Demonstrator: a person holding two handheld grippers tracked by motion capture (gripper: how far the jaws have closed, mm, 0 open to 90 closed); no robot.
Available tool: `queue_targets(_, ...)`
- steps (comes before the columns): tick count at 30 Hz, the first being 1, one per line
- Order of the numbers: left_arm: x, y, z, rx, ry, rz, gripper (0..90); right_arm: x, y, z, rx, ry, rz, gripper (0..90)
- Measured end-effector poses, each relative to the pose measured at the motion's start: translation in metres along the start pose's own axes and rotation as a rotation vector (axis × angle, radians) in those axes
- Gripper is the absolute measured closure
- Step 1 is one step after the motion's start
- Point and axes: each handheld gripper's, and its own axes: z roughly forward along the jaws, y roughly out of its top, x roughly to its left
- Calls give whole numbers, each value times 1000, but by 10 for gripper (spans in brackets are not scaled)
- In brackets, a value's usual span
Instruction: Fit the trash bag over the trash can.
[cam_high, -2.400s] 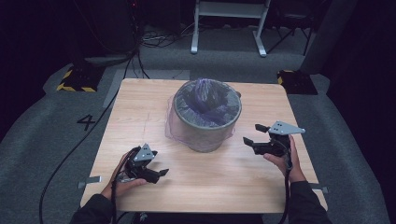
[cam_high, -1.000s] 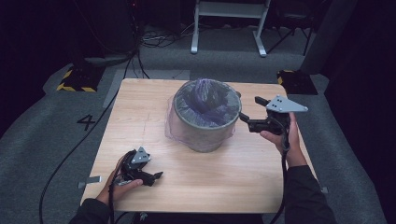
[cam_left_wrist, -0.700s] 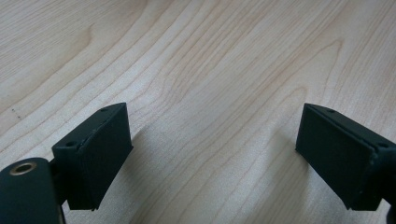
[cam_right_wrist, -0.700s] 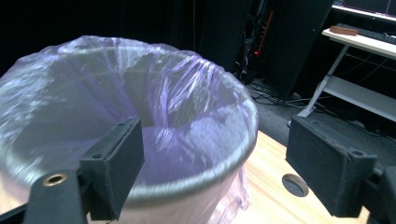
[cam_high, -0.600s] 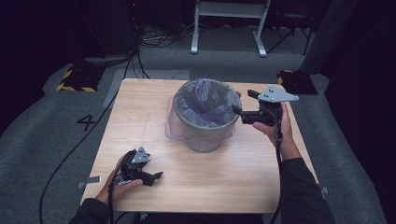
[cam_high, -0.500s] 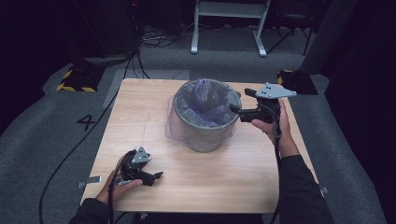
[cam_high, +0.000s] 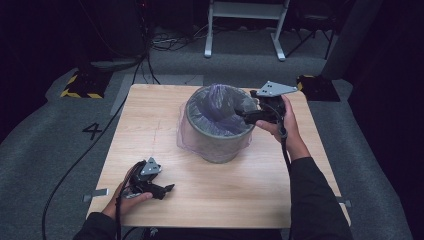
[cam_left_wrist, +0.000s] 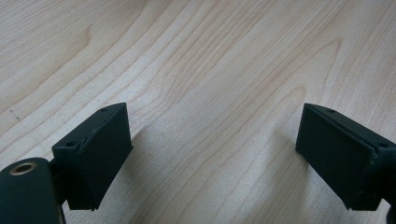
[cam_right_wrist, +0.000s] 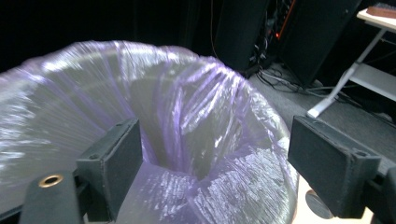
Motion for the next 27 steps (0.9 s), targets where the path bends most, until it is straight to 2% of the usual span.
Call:
queue_targets(7,0,0,0,0,-2,3,100,1,1,13,31,14,-9,181)
queue_targets(17,0,0,0,0,-4,5,100,5,6,31,79,51,1,180)
queue_targets(23,0,0,0,0,-4,5,100,5,8,41,105,44,21,202)
queue_targets(27,0,0,0,0,-5,6,100,6,7,43,130,35,9,201)
